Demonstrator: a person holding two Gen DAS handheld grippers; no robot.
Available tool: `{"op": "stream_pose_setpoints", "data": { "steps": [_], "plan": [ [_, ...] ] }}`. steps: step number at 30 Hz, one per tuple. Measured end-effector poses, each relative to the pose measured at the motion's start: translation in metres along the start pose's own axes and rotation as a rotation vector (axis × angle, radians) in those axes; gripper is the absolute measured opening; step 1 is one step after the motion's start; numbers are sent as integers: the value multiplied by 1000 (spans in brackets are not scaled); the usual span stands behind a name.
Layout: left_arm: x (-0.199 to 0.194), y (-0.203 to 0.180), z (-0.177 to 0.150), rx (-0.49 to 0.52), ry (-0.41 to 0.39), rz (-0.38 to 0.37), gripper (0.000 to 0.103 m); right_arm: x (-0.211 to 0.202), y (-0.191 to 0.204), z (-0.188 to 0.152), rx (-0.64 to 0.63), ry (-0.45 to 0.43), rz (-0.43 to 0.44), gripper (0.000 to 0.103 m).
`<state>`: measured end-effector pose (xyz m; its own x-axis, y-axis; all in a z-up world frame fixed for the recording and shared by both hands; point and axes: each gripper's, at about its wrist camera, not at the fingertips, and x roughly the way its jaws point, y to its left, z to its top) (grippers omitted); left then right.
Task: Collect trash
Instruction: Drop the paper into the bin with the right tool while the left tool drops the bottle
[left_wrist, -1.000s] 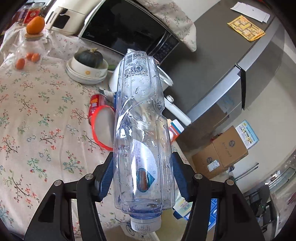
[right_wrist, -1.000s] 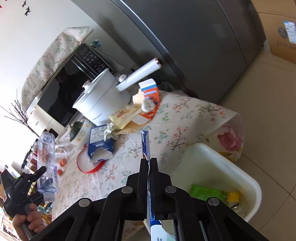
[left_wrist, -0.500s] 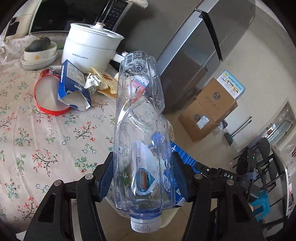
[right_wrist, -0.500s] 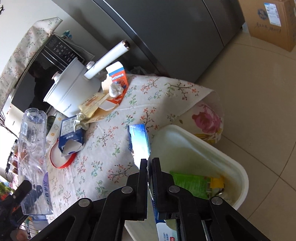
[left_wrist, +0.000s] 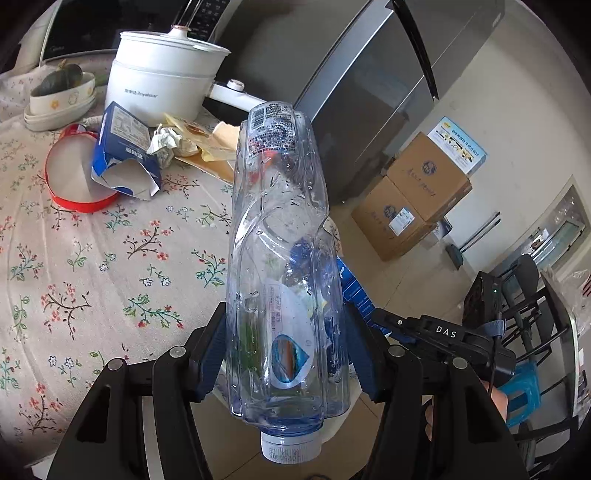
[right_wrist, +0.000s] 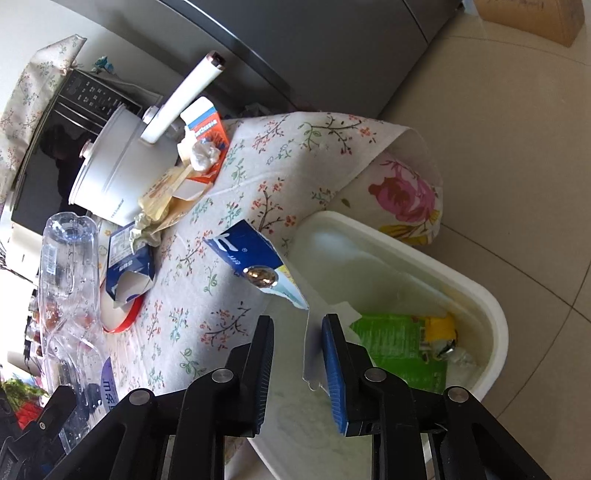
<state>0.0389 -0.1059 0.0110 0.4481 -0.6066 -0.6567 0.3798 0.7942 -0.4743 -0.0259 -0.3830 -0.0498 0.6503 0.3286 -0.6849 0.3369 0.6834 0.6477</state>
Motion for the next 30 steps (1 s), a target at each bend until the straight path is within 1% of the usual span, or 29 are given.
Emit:
{"op": "stream_pose_setpoints", "data": {
  "steps": [3, 4, 6, 8, 9, 10, 12, 15, 18, 20, 22, 24, 26, 30],
  "plan": [
    [2, -2, -1, 14, 8, -3, 62, 7, 4, -3, -40, 34, -72, 27],
    [3, -3, -2, 22, 9, -1, 62, 10, 4, -5, -51, 60, -105, 27],
    [5, -4, -3, 34, 11, 5, 62, 22, 0, -11, -76, 158, -152, 27],
    [7, -4, -2, 36, 16, 3, 62, 37, -12, -20, -29, 257, -129, 26],
    [9, -4, -2, 35, 19, 1, 62, 42, -19, -23, -1, 287, -118, 26],
    [10, -4, -3, 36, 21, -1, 62, 45, -24, -25, 15, 297, -132, 26],
    [13, -5, -3, 42, 28, -5, 62, 42, -27, -24, 3, 279, -186, 26],
    [17, -10, -6, 63, 42, -9, 62, 26, -26, -16, -11, 209, -175, 26],
    [25, -16, -12, 89, 69, -14, 63, 18, -20, -11, -35, 169, -185, 26],
    [33, -20, -18, 108, 108, -23, 63, 17, -22, -11, -23, 164, -176, 31],
    [42, -25, -27, 117, 159, -29, 63, 17, -23, -9, 1, 157, -163, 32],
    [52, -28, -39, 121, 215, -36, 63, 14, -27, -7, 24, 137, -161, 33],
    [62, -32, -49, 120, 265, -42, 63, 11, -30, -3, 54, 113, -160, 38],
    [80, -34, -63, 129, 328, -16, 63, 5, -37, 2, 95, 89, -152, 40]
  ]
}}
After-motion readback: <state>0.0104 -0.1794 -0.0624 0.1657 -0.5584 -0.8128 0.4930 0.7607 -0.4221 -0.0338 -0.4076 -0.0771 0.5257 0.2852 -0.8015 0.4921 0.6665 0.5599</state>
